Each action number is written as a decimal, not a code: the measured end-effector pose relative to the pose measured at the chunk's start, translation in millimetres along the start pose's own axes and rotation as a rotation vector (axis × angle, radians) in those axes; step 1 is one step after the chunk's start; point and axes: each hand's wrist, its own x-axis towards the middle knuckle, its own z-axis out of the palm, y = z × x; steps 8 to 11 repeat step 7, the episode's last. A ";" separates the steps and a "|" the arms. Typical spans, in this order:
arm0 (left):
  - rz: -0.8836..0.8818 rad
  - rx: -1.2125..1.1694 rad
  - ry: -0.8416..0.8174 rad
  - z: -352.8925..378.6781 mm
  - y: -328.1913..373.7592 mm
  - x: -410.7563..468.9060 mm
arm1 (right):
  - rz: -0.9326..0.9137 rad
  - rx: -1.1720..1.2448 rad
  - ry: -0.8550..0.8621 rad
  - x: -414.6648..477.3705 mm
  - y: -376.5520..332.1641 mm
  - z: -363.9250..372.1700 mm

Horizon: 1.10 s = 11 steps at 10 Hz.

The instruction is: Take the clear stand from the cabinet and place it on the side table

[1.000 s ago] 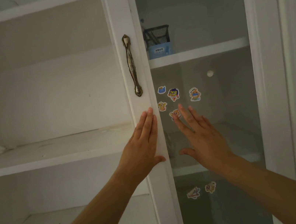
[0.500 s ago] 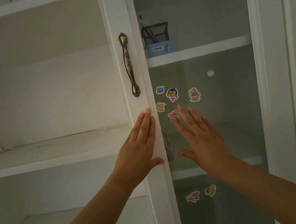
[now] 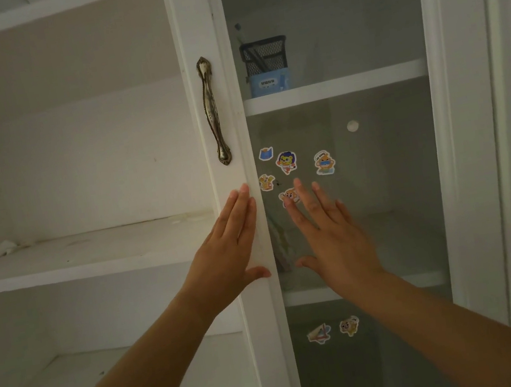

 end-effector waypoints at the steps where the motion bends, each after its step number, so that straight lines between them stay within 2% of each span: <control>1: -0.005 -0.011 -0.023 -0.4 0.6 0.0 | 0.012 0.002 -0.017 -0.2 0.3 0.3; 4: -0.019 0.044 0.000 -8.9 7.0 -0.5 | 0.000 0.037 -0.017 -2.0 1.3 -2.6; 7: -0.067 -0.095 -0.101 -30.7 8.0 -8.7 | 0.030 0.257 -0.123 -7.3 -6.9 -49.9; 11: -0.067 -0.095 -0.101 -30.7 8.0 -8.7 | 0.030 0.257 -0.123 -7.3 -6.9 -49.9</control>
